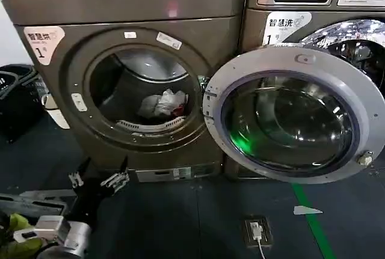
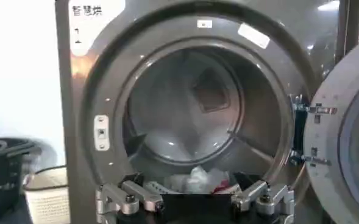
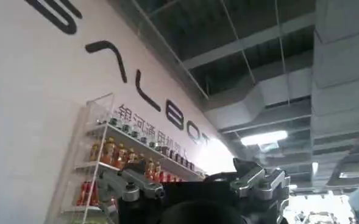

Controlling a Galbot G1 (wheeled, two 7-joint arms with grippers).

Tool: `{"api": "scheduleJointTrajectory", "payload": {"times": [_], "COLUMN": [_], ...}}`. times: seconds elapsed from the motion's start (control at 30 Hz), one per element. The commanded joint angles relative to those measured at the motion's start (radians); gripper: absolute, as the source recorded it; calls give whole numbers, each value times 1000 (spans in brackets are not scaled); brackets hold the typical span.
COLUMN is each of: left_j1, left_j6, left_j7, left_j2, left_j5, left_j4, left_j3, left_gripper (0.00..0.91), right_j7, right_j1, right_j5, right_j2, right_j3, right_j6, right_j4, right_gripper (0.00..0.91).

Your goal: Grasp the clothes from the dryer.

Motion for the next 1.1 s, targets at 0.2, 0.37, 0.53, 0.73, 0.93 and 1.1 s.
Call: {"api": "scheduleJointTrajectory", "payload": {"times": [0.2, 0.37, 0.53, 0.73, 0.93, 1.1], "left_j1": [-1, -2, -2, -2, 0, -1], "left_j6": [1, 6, 6, 7, 4, 2], "left_j7": [12, 33, 34, 33, 32, 35], "left_j2": [-2, -3, -3, -3, -4, -4], "left_j5": [0, 0, 4, 5, 8, 8], "left_j4": [3, -1, 2, 2, 4, 2], "left_j3": [-2, -4, -5, -5, -6, -6], "left_gripper": [907, 907, 907, 907, 907, 907], "right_j7": [0, 0, 1, 0, 0, 0], "right_j1": [5, 8, 8, 10, 10, 10], "right_j5": [-1, -2, -2, -3, -3, -4], "right_j2": [2, 4, 4, 7, 6, 7], "right_j3": [-4, -7, -6, -10, -8, -8], "right_j6": [0, 1, 2, 2, 2, 2], "right_j4": [2, 2, -1, 4, 2, 3], "right_gripper": [907, 907, 907, 907, 907, 907]}}
